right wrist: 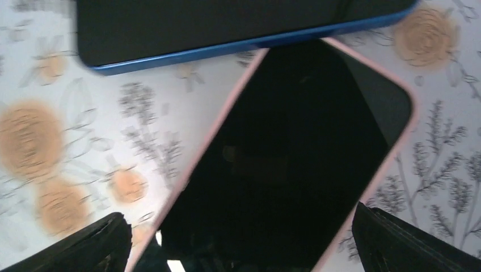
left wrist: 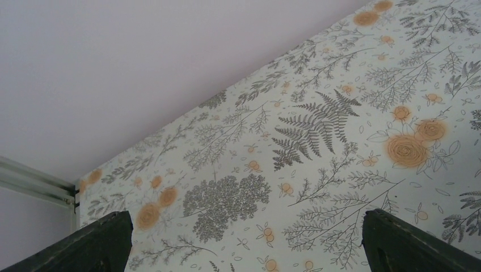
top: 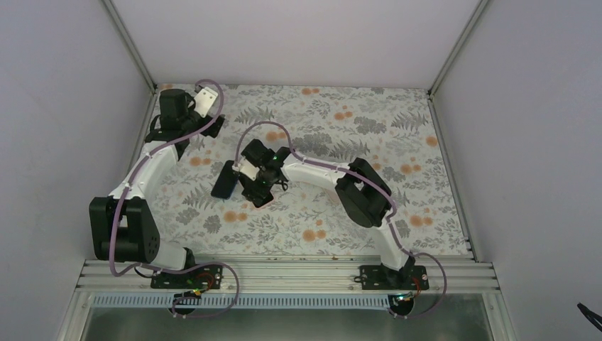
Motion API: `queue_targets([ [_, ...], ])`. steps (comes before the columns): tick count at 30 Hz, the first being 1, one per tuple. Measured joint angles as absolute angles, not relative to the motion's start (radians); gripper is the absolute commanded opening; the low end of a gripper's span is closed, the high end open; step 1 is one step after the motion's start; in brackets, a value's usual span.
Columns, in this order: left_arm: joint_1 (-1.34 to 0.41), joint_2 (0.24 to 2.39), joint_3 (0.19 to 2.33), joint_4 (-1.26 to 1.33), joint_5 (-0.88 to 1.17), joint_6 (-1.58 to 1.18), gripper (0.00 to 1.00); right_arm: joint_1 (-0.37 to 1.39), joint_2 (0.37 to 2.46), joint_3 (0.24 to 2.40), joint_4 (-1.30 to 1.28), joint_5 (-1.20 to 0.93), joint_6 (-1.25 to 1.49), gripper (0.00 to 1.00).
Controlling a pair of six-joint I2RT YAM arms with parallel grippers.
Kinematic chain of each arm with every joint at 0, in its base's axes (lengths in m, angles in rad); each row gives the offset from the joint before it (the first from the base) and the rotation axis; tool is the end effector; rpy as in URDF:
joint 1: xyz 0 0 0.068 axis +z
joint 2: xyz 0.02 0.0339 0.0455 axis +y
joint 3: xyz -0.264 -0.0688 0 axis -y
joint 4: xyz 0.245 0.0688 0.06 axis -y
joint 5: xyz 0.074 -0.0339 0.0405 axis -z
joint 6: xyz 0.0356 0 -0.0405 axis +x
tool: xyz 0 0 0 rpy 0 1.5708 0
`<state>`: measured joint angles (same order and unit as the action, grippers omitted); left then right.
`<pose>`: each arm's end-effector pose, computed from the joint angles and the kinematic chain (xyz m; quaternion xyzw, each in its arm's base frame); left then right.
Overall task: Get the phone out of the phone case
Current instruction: Adjust the phone at the center of the board.
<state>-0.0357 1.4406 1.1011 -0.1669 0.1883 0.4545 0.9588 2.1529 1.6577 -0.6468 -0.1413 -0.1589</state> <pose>0.3316 -0.0185 0.2974 0.2544 0.8207 0.0258 0.5110 0.2571 0.3750 0.1710 -0.5295 0.8184 0.1462 0.1686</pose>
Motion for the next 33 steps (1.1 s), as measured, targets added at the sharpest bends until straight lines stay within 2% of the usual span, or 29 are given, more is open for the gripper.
queue_targets([
  [5, -0.023, 1.441, 1.101, -0.166, 0.19, 0.446, 1.0, 0.958, 2.173, 1.615, -0.574, -0.046, -0.108, 1.0],
  [14, -0.018, 1.447, 1.095, -0.151, 0.197, 0.433, 1.0, 0.955, 2.173, 1.605, -0.54, -0.051, -0.083, 1.0],
  [33, -0.004, 1.439, 1.035, -0.147, 0.221, 0.433, 1.0, 1.014, 2.257, 1.765, -0.692, -0.095, -0.069, 1.0],
])
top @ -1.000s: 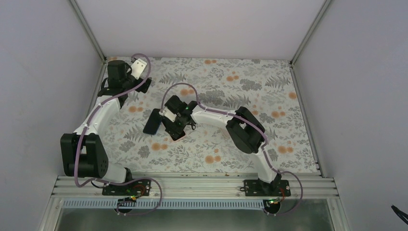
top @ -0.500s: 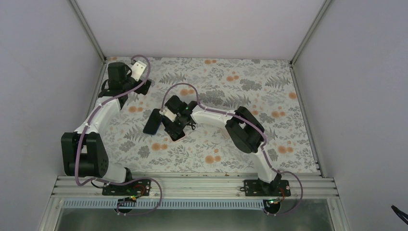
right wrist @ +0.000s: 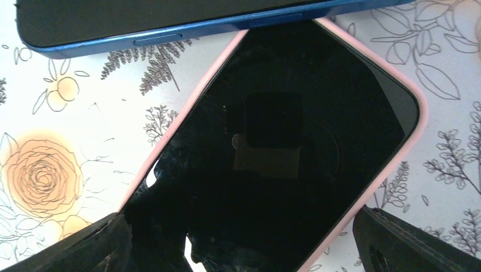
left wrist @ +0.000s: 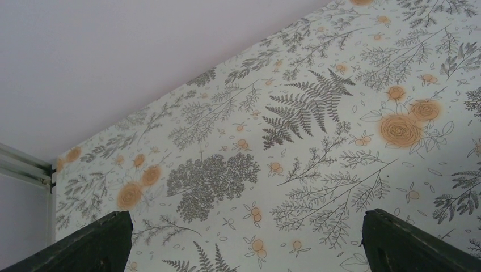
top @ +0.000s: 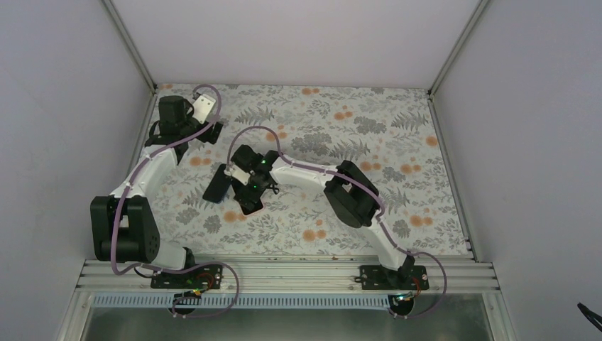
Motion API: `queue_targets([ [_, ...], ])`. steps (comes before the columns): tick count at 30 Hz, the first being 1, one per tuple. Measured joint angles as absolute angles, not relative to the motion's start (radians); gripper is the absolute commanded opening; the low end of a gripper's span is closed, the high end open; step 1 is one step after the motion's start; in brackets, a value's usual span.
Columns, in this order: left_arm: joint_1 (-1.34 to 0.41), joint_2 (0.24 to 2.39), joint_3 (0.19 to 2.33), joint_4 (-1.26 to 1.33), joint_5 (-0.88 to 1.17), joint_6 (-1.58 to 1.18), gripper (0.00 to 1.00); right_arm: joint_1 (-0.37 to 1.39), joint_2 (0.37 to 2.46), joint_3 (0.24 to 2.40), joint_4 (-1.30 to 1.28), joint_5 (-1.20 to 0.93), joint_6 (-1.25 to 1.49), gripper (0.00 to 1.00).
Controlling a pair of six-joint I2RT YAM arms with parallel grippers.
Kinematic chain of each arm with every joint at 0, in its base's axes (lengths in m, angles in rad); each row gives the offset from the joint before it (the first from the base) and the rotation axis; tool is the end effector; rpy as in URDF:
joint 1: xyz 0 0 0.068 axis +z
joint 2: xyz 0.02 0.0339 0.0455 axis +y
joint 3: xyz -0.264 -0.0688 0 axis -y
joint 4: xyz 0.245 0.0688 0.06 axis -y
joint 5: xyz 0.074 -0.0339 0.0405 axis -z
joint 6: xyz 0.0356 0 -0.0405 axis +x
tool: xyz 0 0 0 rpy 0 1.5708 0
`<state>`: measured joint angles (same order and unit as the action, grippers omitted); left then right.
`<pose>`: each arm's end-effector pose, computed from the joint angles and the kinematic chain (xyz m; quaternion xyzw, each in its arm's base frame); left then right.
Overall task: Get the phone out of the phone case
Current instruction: Adjust the phone at the center of the board.
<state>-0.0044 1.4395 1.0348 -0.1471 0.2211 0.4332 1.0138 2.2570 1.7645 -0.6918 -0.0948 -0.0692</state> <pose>0.3268 -0.0092 0.2769 0.2409 0.8353 0.0090 0.4942 0.2471 0.4031 0.1534 -0.5131 0.8354 0.1287 0.1497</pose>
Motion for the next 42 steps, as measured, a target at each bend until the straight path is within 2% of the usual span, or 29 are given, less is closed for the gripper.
queue_targets([
  [8, -0.001, 1.437, 1.013, -0.143, 0.223, 0.433, 1.0, 1.026, 2.284, 1.812, -0.738, -0.084, -0.087, 1.0],
  [14, 0.023, 1.405, 1.002, -0.143, 0.223, 0.436, 1.0, 1.042, 2.144, 1.605, -0.609, 0.012, -0.189, 1.0],
  [17, 0.046, 1.398, 1.018, -0.157, 0.23, 0.445, 1.0, 1.047, 2.072, 1.555, -0.617, -0.005, -0.271, 0.93],
  [19, 0.067, 1.402, 1.047, -0.174, 0.242, 0.452, 1.0, 1.047, 2.038, 1.574, -0.634, -0.042, -0.332, 0.76],
  [20, 0.074, 1.402, 1.055, -0.176, 0.245, 0.452, 1.0, 1.048, 2.033, 1.591, -0.642, -0.058, -0.355, 0.6],
  [21, 0.084, 1.402, 1.067, -0.181, 0.25, 0.452, 1.0, 1.05, 2.033, 1.615, -0.654, -0.075, -0.376, 0.39],
  [22, 0.095, 1.402, 1.077, -0.182, 0.255, 0.452, 1.0, 1.054, 2.035, 1.634, -0.662, -0.09, -0.397, 0.09],
  [23, 0.106, 1.402, 1.087, -0.184, 0.26, 0.451, 1.0, 1.06, 2.04, 1.661, -0.676, -0.11, -0.408, 0.04],
  [29, 0.146, 1.402, 1.101, -0.202, 0.282, 0.451, 1.0, 1.098, 2.195, 1.854, -0.757, -0.207, -0.442, 0.04],
  [38, 0.194, 1.402, 1.09, -0.205, 0.318, 0.447, 1.0, 1.119, 2.366, 1.953, -0.798, -0.251, -0.444, 0.04],
  [42, 0.22, 1.402, 1.077, -0.197, 0.335, 0.44, 1.0, 1.119, 2.379, 1.958, -0.779, -0.216, -0.441, 0.04],
])
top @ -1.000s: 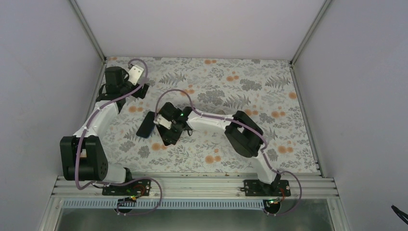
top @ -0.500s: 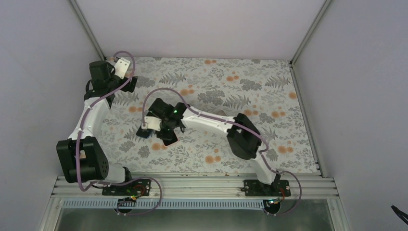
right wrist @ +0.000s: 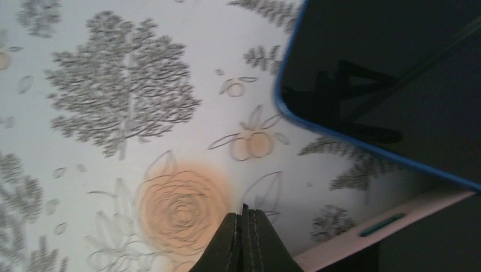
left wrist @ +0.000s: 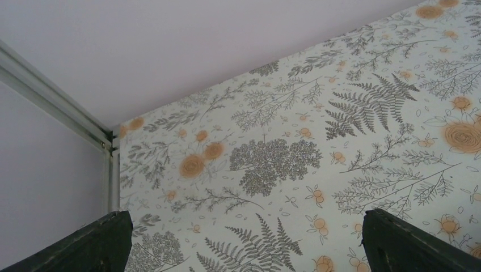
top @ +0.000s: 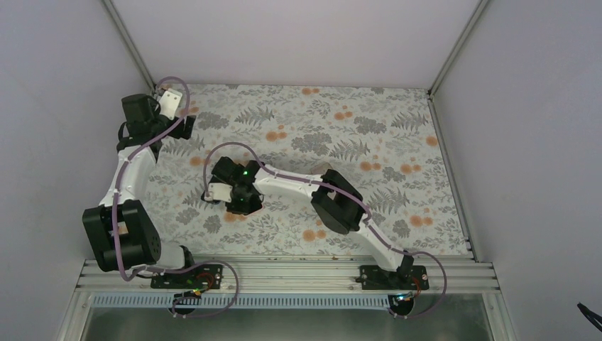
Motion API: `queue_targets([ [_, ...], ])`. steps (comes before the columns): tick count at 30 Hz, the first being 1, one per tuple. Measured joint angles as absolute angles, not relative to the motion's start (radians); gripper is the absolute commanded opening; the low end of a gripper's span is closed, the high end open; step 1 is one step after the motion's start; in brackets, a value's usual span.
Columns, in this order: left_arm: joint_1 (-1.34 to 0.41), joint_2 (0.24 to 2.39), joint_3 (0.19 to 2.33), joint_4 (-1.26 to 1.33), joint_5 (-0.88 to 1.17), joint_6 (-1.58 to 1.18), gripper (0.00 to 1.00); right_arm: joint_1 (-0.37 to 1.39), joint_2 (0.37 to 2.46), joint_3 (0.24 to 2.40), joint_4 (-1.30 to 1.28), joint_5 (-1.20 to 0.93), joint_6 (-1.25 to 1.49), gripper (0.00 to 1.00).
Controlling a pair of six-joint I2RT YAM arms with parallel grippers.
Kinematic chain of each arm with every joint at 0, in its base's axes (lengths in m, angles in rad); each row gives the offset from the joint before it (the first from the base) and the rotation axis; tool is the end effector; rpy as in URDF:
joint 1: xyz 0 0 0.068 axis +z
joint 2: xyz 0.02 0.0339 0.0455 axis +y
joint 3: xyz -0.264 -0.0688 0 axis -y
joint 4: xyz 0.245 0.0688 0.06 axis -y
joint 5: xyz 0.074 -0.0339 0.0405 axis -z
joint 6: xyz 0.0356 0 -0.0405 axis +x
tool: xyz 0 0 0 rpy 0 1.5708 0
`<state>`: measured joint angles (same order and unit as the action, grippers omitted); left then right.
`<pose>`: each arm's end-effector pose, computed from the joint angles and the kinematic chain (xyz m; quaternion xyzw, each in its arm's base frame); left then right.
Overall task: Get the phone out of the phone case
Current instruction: Adjust the phone at the center of the board.
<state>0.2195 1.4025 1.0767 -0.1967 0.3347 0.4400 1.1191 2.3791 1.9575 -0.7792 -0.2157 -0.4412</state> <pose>0.3152 0.0583 0.2985 0.1768 0.8393 0.0234 0.5136 0.2107 0.4517 0.1489 -0.7014 0.6807 0.1606 0.1373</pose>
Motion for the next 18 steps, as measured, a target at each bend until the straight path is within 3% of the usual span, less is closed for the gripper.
queue_targets([
  [11, 0.251, 1.402, 1.01, -0.166, 0.378, 0.432, 1.0, 1.11, 2.459, 2.038, -0.641, 0.038, -0.437, 0.04],
  [18, 0.257, 1.404, 1.0, -0.152, 0.401, 0.429, 1.0, 1.063, 2.508, 2.107, -0.611, 0.093, -0.436, 0.04],
])
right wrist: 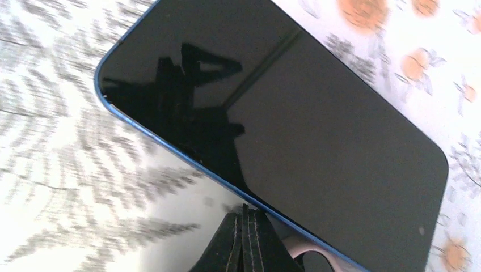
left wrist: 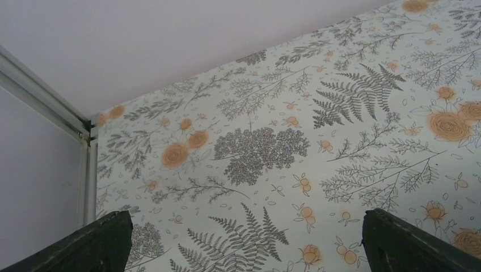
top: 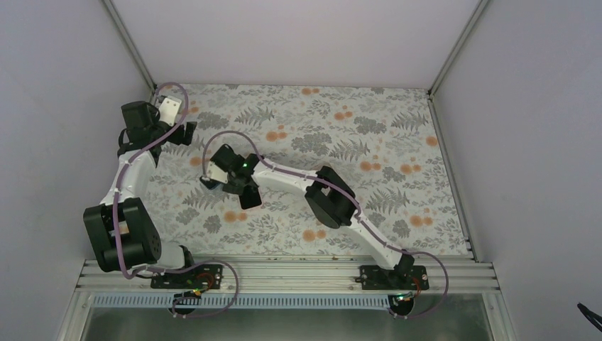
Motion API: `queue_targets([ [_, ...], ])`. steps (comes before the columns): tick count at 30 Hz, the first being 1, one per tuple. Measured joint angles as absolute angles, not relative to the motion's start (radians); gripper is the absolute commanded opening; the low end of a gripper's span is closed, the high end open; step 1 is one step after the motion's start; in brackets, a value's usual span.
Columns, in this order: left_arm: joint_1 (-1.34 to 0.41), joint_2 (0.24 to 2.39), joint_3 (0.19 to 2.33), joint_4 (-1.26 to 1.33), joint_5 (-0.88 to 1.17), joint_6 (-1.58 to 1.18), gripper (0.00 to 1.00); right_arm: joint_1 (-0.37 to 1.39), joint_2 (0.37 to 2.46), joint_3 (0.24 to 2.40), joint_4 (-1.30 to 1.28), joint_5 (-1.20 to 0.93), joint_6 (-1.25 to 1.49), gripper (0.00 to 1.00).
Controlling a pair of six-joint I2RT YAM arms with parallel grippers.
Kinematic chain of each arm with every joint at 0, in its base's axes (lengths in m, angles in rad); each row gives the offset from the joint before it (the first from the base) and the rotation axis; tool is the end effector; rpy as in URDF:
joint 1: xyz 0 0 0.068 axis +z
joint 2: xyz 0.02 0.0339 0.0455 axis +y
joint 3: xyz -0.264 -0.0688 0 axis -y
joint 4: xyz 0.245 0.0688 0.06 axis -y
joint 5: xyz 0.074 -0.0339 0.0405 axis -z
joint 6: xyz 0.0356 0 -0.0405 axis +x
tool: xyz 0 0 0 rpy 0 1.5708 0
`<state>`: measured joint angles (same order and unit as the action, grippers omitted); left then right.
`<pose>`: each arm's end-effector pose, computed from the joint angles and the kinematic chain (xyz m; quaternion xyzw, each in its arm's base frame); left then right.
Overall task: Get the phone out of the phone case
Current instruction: Adjust the phone at the center of the board.
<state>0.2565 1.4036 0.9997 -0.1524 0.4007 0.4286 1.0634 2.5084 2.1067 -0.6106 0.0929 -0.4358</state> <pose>0.3088 0.0666 0.2763 0.1699 0.8451 -0.0039 0.5068 0.2652 0.4702 0.1363 -0.6449 0.7116 0.0425 0.2757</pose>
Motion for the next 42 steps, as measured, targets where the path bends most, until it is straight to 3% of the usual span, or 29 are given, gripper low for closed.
queue_targets([
  [5, 0.258, 1.415, 1.0, -0.152, 0.415, 0.429, 1.0, 1.0, 2.466, 2.032, -0.59, 0.092, -0.438, 0.04],
  [13, 0.258, 1.436, 1.0, -0.154, 0.451, 0.425, 1.0, 0.893, 2.275, 1.738, -0.601, 0.086, -0.432, 0.04],
  [19, 0.258, 1.441, 1.0, -0.165, 0.471, 0.425, 1.0, 0.888, 2.138, 1.552, -0.674, -0.02, -0.458, 0.05],
  [20, 0.258, 1.441, 1.0, -0.168, 0.474, 0.426, 1.0, 0.904, 2.115, 1.523, -0.692, -0.039, -0.459, 0.14],
  [21, 0.258, 1.441, 1.0, -0.171, 0.476, 0.425, 1.0, 0.914, 2.104, 1.51, -0.705, -0.049, -0.459, 0.4],
  [22, 0.258, 1.441, 1.0, -0.173, 0.476, 0.426, 1.0, 0.92, 2.095, 1.502, -0.715, -0.054, -0.455, 0.58],
  [23, 0.258, 1.441, 1.0, -0.175, 0.475, 0.426, 1.0, 0.926, 2.087, 1.494, -0.716, -0.059, -0.447, 0.69],
  [24, 0.258, 1.441, 1.0, -0.175, 0.475, 0.426, 1.0, 0.93, 2.078, 1.487, -0.716, -0.067, -0.442, 0.88],
  [25, 0.258, 1.44, 1.0, -0.175, 0.475, 0.426, 1.0, 0.929, 2.065, 1.479, -0.714, -0.071, -0.441, 0.98],
  [35, 0.268, 1.415, 0.995, -0.18, 0.467, 0.43, 1.0, 0.875, 2.022, 1.612, -0.825, -0.204, -0.365, 1.0],
  [42, 0.268, 1.398, 0.994, -0.203, 0.46, 0.43, 1.0, 1.014, 2.078, 1.62, -0.862, -0.257, -0.288, 1.0],
])
